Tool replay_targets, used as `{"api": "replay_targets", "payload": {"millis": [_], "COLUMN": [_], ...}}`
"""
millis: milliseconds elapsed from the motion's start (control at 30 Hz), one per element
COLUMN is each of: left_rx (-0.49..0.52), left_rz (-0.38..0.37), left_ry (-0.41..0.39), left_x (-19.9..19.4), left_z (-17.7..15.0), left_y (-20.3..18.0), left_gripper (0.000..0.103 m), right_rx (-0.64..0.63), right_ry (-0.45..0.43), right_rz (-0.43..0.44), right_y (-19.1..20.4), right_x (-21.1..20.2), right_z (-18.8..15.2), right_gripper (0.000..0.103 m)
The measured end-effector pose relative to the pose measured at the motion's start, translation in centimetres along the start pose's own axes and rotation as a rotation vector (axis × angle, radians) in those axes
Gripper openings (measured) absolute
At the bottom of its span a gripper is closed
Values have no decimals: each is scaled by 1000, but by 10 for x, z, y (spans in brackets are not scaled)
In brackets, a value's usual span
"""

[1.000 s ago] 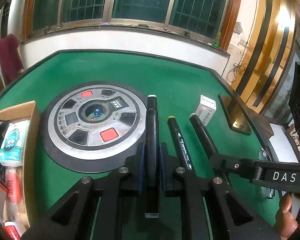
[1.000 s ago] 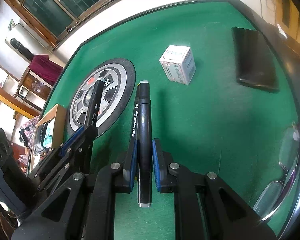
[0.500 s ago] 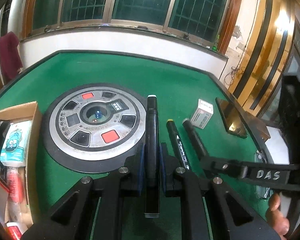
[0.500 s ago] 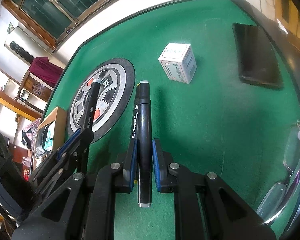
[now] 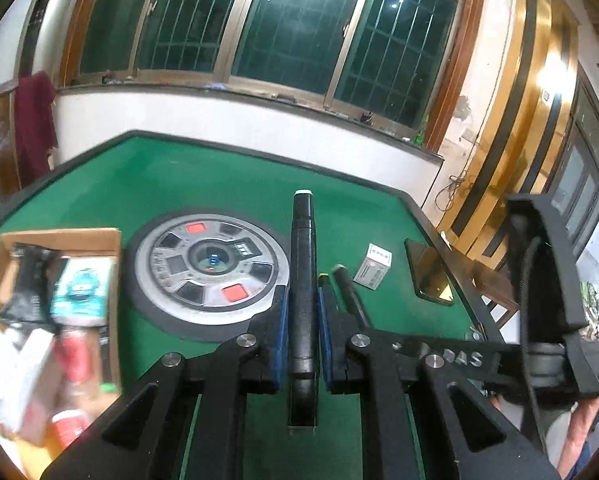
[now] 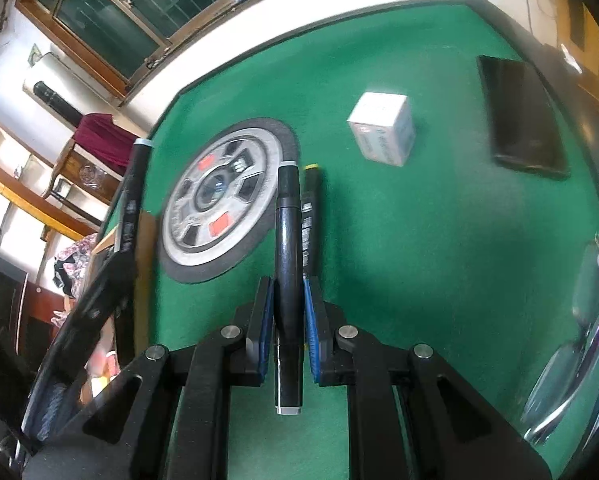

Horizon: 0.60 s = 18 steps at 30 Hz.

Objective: Organize objects
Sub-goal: 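Grasp another black marker with the right gripper while the left holds its marker, then carry both markers into the cardboard box and open both grippers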

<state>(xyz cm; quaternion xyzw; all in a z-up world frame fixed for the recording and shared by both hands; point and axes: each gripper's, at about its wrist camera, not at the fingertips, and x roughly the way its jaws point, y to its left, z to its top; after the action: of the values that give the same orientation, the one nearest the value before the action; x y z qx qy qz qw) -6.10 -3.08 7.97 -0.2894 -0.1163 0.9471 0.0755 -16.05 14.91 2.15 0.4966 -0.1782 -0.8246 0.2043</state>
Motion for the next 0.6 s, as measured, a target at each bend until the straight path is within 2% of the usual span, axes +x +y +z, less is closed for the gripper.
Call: {"api": "replay_targets", "payload": {"millis": [100,300,433,600], "left_rx": [-6,-63,-123,-228], "left_rz": [16,73,135,220], "left_ry": [-21,-81,-108,-76], "left_x": [-24,-72,-96,-97], "left_z": [-4,-6,-7,-15], "left_y": [12,59,109,177], "left_gripper": [11,11,12,12], "right_rx": [-12,-77,-163,-250], "right_ry": [7,53,80,104], "right_rz": [44,119,140,149], "right_y": [19,76,126,184], "right_x": [-1,14,28,54], "right_z": [-10,-28,-33,-37], "right_gripper": [12,12,12,13]}}
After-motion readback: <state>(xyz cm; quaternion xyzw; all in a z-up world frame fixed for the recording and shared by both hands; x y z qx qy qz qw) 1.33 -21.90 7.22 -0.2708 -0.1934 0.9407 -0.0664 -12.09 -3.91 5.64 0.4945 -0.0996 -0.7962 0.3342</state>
